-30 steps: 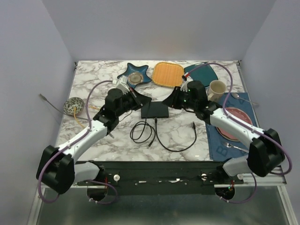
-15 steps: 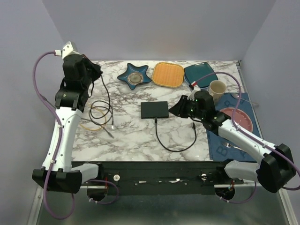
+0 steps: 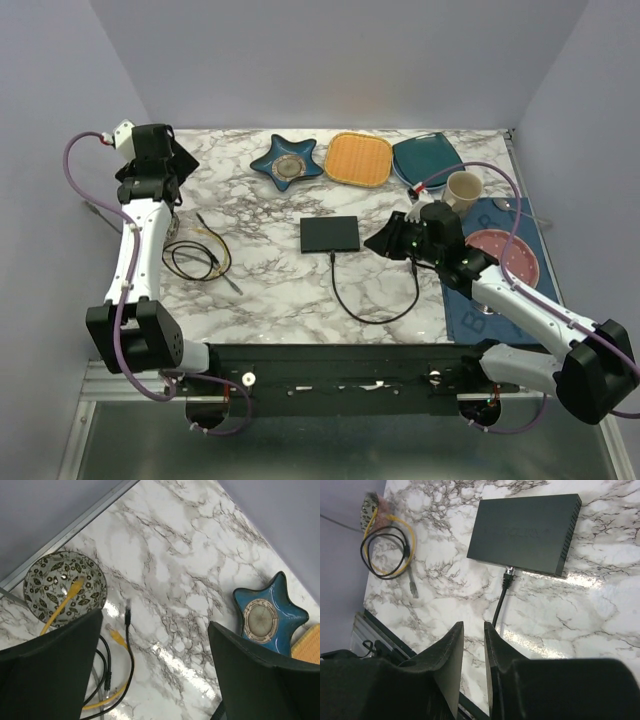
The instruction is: Pull the plug from the switch port
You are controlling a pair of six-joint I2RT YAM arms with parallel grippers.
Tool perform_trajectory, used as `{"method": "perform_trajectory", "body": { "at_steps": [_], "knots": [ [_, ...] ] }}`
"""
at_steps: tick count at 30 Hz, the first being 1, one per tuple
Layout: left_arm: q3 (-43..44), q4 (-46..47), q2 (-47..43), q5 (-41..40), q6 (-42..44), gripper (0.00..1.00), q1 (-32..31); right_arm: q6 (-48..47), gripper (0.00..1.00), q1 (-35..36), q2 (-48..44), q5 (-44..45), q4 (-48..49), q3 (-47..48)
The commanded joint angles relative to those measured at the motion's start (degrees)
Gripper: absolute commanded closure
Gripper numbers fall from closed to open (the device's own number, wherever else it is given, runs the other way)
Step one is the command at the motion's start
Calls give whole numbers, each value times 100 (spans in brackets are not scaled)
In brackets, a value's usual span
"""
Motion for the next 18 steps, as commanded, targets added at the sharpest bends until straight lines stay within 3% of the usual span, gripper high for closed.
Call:
{"method": "perform_trajectory", "body": {
  "at_steps": [1, 4, 7, 8, 11, 14, 18],
  "knots": [
    [-165, 527, -722, 433, -93, 1, 7, -190, 69, -1, 85, 185, -25, 91],
    [-446, 614, -889, 777, -269, 1, -142, -217, 69, -1, 287, 158, -7, 231],
    [-850, 615, -1021, 709, -471, 1, -904, -234, 69, 16, 445, 175, 19, 354],
    [-1025, 588, -1039, 368, -550, 1, -1473, -252, 69, 16, 464, 184, 19, 381],
    [-1342, 623, -1065, 233, -1060, 1, -2127, -313, 69, 51, 481, 254, -7, 443],
    [-1484, 729, -1074, 592, -1649, 1, -2506, -348, 69, 78, 411, 307, -69, 443],
    [-1843, 1657, -1223, 2110, -1816, 1, -2709, -366, 69, 78, 218, 404, -139, 408]
  ]
}}
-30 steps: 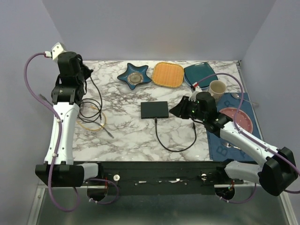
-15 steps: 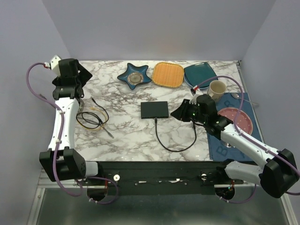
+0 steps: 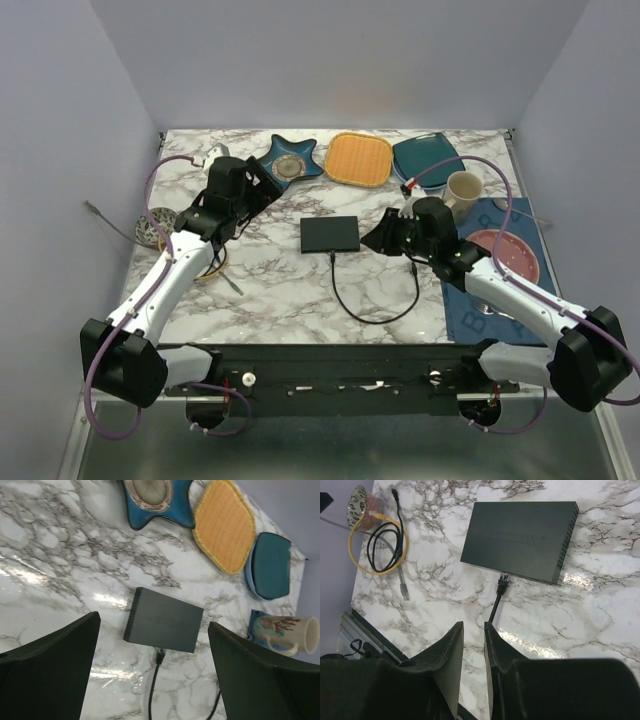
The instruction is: Pull the plug from the switch port
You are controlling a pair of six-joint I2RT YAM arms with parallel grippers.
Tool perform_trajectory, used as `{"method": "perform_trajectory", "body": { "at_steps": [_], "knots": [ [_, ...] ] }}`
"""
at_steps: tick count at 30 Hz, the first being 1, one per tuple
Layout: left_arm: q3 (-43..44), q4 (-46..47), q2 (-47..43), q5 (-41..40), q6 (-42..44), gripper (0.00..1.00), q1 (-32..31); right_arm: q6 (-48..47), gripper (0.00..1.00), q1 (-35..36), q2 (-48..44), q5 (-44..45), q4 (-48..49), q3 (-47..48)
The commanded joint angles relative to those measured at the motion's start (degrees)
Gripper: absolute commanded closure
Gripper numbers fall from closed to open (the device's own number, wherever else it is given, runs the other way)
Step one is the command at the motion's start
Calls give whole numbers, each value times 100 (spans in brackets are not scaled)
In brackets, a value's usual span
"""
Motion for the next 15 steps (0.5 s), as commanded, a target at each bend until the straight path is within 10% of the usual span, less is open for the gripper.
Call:
{"method": "perform_trajectory", "body": {
  "at_steps": [1, 15],
  "knots": [
    [-375, 1472, -249, 1851, -749, 1, -158, -108, 69, 43, -235, 269, -148, 126],
    [-305, 1214, -530, 2033, -672, 1, -958, -55, 68, 60, -463, 392, -271, 3]
  ]
}}
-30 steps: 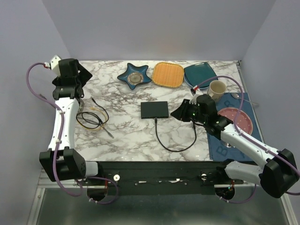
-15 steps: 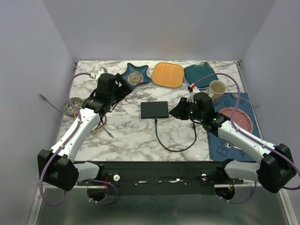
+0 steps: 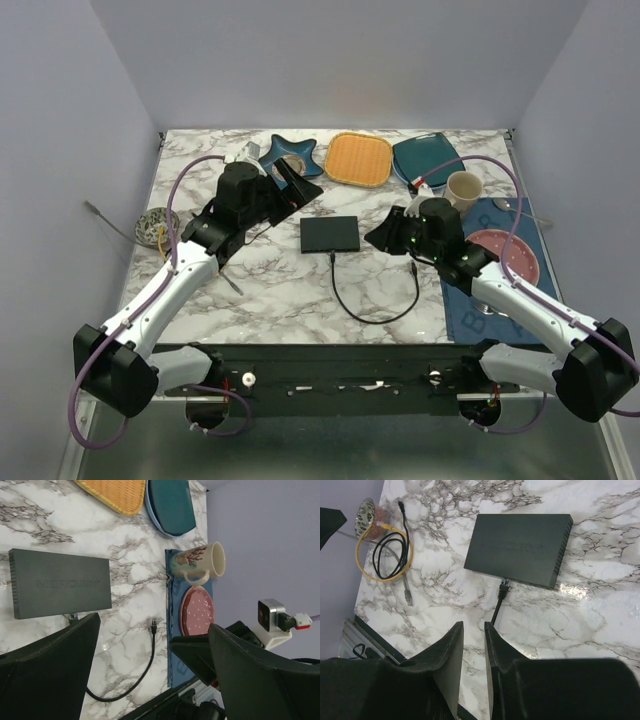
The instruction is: Pull the plug from the switch port
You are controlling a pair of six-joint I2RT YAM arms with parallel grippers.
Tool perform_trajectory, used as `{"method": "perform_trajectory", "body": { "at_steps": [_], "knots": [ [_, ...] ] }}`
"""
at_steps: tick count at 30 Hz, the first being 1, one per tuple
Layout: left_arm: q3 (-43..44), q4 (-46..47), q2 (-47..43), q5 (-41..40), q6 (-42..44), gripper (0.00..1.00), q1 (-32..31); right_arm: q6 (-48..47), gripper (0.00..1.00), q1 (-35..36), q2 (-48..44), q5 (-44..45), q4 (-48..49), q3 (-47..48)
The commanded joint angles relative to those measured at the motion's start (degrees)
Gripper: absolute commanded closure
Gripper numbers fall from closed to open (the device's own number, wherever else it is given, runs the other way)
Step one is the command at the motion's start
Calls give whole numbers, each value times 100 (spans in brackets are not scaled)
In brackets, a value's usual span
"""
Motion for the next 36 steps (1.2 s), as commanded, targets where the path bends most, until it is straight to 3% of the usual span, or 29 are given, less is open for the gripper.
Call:
{"method": "perform_trajectory", "body": {
  "at_steps": [1, 9, 15, 21, 23, 24, 26, 27, 28, 30, 31, 36],
  "knots": [
    [-56, 90, -305, 234, -30, 1, -222, -34, 68, 45, -107, 197, -157, -6],
    [40, -183, -332, 593, 787, 1, -477, -16, 68, 63, -81, 250, -157, -33],
    [-944, 1652, -481, 1640, 473, 1, -485, -60, 68, 71, -81, 267, -175, -33],
    [-839, 1226, -569, 1036, 840, 3, -599, -95, 68, 71, -72, 311, -192, -59],
    [-603, 734, -473, 737, 1069, 19, -696, -95, 68, 71, -37, 311, -184, -59],
    [-506, 549, -403, 483, 1139, 40, -740, -95, 68, 71, -2, 303, -184, -33],
    [-252, 4, -175, 209, 1289, 55, -872, -95, 68, 72, 51, 285, -184, 2],
    [-180, -146, -104, 77, 1324, 54, -916, -104, 68, 71, 95, 276, -184, 20],
    [-136, -399, -51, -168, 1350, 46, -995, -104, 68, 71, 104, 276, -184, 46],
    [-22, -577, 11, -476, 1412, 21, -1100, -121, 68, 71, 121, 276, -175, 64],
    [5, -726, 11, -800, 1456, 1, -1179, -130, 68, 71, 130, 285, -184, 73],
    [321, -1280, 99, -1725, 1667, 1, -1514, -148, 68, 71, 200, 303, -184, 108]
  ]
}}
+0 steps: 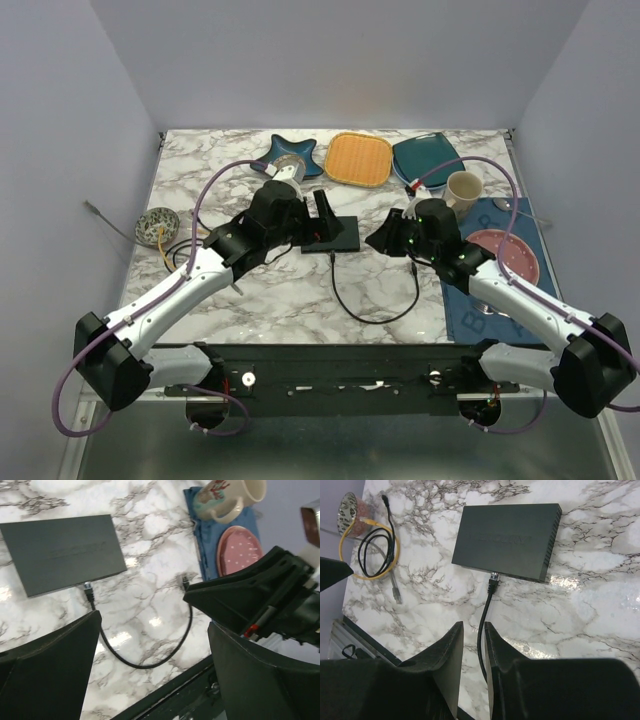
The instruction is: Pull the plug from the switch port
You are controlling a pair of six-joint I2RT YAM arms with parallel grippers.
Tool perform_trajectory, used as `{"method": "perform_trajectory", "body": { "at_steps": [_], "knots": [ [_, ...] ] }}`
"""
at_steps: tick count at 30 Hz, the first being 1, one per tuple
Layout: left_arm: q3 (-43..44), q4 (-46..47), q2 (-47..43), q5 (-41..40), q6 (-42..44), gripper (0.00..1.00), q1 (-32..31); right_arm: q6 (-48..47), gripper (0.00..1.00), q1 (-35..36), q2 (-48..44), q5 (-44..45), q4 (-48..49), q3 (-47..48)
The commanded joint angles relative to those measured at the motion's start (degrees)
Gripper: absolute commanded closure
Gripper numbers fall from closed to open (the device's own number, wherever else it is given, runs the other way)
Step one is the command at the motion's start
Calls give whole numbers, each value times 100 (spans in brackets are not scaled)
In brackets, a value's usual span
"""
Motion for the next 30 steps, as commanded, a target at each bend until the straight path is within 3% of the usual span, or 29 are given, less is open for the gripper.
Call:
{"method": "perform_trajectory", "body": {
  "at_steps": [1, 3, 6, 7, 11, 12, 15, 16, 17, 19, 23, 27, 30],
  "knots": [
    [356, -828, 86, -1149, 307, 1, -205, -113, 68, 47, 93, 132, -31, 115],
    [383, -925, 138, -1360, 299, 1, -222, -113, 68, 47, 137, 115, -22, 123],
    [453, -1118, 218, -1631, 307, 22, -266, -113, 68, 47, 155, 115, -31, 124],
    [479, -1267, 253, -1746, 281, 34, -284, -121, 68, 47, 155, 123, -31, 132],
    [646, -1611, 428, -2212, 255, 44, -328, -148, 68, 47, 129, 150, -31, 123],
    [638, -1629, 420, -2256, 255, 43, -328, -148, 68, 47, 129, 158, -22, 115],
    [576, -1594, 394, -2379, 237, 19, -328, -192, 68, 47, 128, 185, -31, 150],
    [567, -1541, 385, -2362, 237, 4, -328, -227, 68, 47, 146, 185, -31, 193],
    [541, -1506, 376, -2327, 246, 1, -336, -244, 68, 47, 164, 176, -31, 220],
    [454, -1323, 367, -2048, 124, 1, -179, -262, 68, 47, 181, 211, -13, 264],
    [-335, -549, 166, -476, -333, 1, 690, -341, 67, 47, 208, 360, 136, 255],
    [-479, -293, -11, -543, -317, 1, 806, -490, 57, 47, 417, 265, 303, 308],
    [-426, -267, 103, -551, -369, 14, 806, -412, 54, 47, 786, 115, 356, 457]
  ]
}}
